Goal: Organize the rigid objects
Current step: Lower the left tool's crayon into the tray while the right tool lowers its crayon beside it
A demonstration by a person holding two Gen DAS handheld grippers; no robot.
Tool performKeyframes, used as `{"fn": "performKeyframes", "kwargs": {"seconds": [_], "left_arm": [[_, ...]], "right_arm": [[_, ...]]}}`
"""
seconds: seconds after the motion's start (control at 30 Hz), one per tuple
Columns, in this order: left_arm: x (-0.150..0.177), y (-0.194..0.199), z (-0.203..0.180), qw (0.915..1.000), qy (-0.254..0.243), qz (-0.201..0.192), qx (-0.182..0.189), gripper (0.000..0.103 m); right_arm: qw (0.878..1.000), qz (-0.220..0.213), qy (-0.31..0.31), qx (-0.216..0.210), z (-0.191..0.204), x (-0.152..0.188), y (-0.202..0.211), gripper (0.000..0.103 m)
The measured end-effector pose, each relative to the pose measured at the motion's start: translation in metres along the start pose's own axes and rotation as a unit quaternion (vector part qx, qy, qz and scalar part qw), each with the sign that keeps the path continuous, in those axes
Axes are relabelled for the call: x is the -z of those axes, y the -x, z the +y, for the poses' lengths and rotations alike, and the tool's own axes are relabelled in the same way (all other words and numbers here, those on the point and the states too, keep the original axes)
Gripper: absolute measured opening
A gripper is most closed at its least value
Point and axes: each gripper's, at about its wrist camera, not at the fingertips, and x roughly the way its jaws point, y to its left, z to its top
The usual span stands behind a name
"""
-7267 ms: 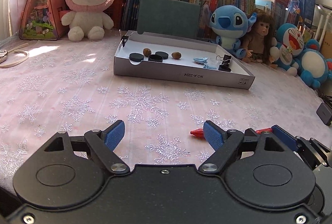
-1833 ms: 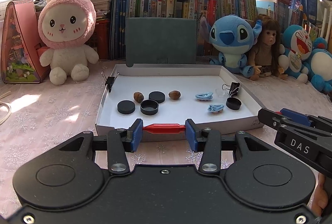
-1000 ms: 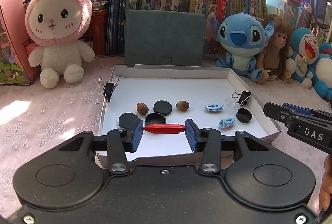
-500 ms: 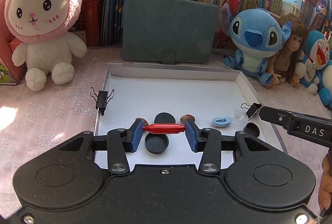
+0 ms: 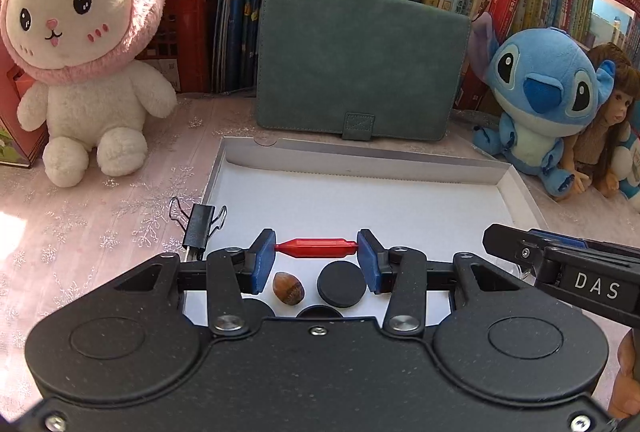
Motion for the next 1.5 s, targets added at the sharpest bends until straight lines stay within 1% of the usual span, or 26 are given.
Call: {"fn": "performKeyframes", "kwargs": {"seconds": [0.17,0.57,1.03,1.5], "left_arm": [[0.000,-0.010,-0.004,0.9999,-0.011,0.005,-0.006,0.042],[0.002,-0.024,-0.009,0.9996,-0.024,0.012,-0.010,0.042],[0.002,-0.038,-0.008,0.9994,-0.022,0.025,-0.010,0.042],[0.002,-0.042,-0.006,0.9991,-0.030,0.026,-0.015,0.042]], "right_arm": [[1.000,-0.001,0.003,-0.004,0.004,0.001,-0.011,0.052],[1.000,0.020,0.011,0.016,0.004,0.005,-0.034,0.052],[0.999,0.036,0.030,0.013,0.008,0.008,-0.045,0.052],[0.998,0.039,0.039,0.021,0.008,0.006,-0.052,0.052]]}}
